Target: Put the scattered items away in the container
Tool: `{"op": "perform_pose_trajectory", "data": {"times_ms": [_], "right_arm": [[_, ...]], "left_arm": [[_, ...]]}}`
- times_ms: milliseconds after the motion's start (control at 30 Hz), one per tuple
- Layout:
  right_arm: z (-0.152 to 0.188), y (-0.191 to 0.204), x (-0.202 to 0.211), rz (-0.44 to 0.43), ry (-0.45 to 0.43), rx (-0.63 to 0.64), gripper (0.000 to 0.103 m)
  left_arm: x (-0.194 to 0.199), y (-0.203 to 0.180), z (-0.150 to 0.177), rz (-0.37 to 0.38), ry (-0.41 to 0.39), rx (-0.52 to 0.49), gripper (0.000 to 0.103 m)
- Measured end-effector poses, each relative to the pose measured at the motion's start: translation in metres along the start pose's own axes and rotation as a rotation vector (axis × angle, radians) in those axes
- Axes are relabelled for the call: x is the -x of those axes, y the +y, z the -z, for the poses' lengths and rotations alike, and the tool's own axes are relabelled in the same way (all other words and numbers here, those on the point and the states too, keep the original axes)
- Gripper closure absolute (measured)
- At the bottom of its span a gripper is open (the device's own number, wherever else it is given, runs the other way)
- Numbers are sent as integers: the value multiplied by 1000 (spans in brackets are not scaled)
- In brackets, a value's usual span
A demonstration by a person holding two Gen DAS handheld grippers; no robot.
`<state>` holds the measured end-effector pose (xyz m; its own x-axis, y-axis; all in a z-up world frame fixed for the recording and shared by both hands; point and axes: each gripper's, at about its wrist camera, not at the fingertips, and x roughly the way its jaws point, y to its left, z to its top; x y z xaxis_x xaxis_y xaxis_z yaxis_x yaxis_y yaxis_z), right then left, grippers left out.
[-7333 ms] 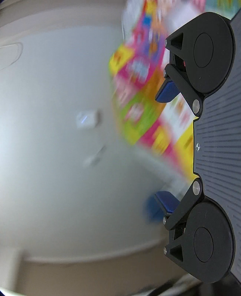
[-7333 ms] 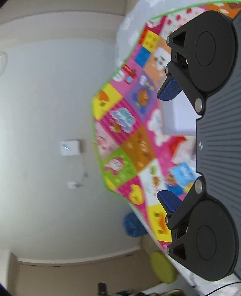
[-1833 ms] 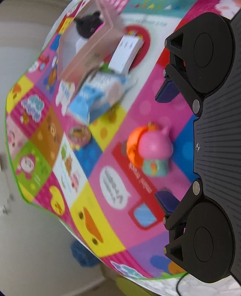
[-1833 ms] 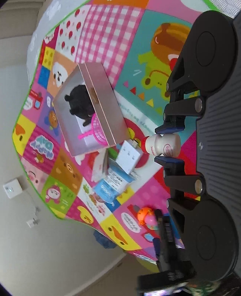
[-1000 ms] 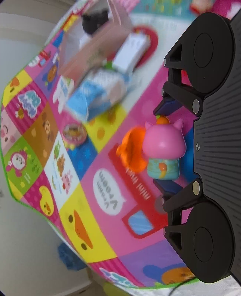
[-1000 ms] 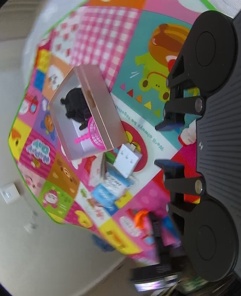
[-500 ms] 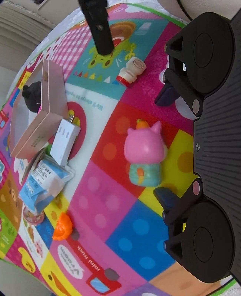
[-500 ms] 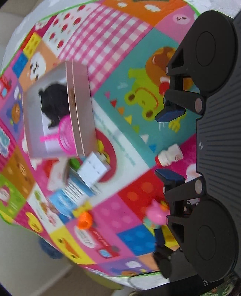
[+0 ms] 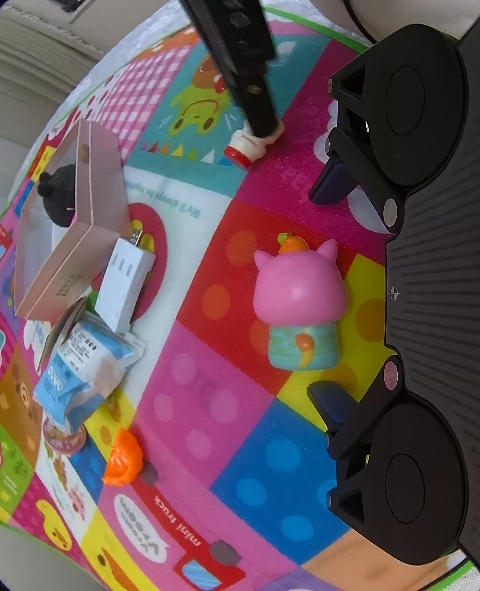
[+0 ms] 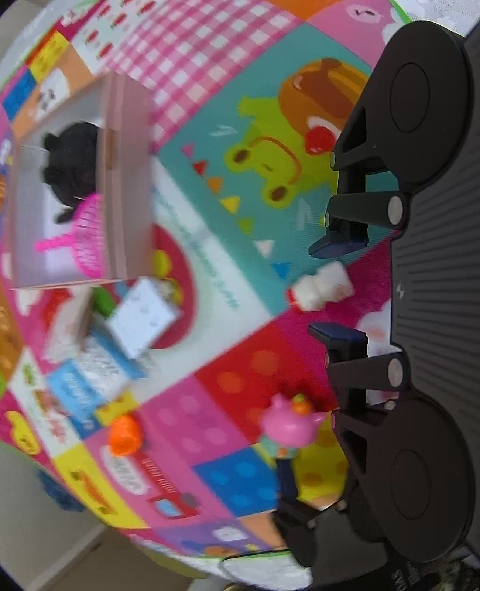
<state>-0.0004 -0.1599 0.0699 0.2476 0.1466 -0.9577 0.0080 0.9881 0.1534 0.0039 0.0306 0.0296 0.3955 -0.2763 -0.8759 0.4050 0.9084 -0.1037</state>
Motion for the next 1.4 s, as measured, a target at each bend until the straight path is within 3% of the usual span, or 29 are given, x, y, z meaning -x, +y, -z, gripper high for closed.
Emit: {"op": "perform_pose_trajectory", "data": {"times_ms": [133,267,400,533,700,767,800,867,967,1167,1300,1400], "right_arm": [[1,-13,-17,82,91,-53,66],[-2,-25,-5,194,42,-35,65],[-3,-36,15,76,-25,-124,52],[-4,-19,13,62,-42,-34,37],[-12,-1,-15,46,-18,15,37],[-13,1,-24,54,-6,7,45],[-13,0,-28,64,0,-1,57],[-9,-3,-29,81,-5,-26,59],[2,-6,-10,80,-73,-40,59],[49,-23,70,-22,-333,-128,59],[81,-49,90,-135,-468,-279,59],[95,-68,80,-223,-525,-404,59]], "left_arm": [[-1,-1,0,1,-1,3,0],[-1,-1,0,-6,3,-5,0],[-2,-1,1,-13,5,-15,0],[-2,-2,1,-15,3,-18,0],[-2,-2,2,-16,2,-22,0],[-2,-2,2,-17,2,-22,0],[-2,-2,2,-18,2,-23,0],[-2,-2,3,-19,1,-26,0],[-3,-3,3,-21,0,-30,0],[1,-2,2,-18,-19,-6,0],[26,15,-2,69,-133,124,0],[40,13,-1,80,-195,121,0]]}}
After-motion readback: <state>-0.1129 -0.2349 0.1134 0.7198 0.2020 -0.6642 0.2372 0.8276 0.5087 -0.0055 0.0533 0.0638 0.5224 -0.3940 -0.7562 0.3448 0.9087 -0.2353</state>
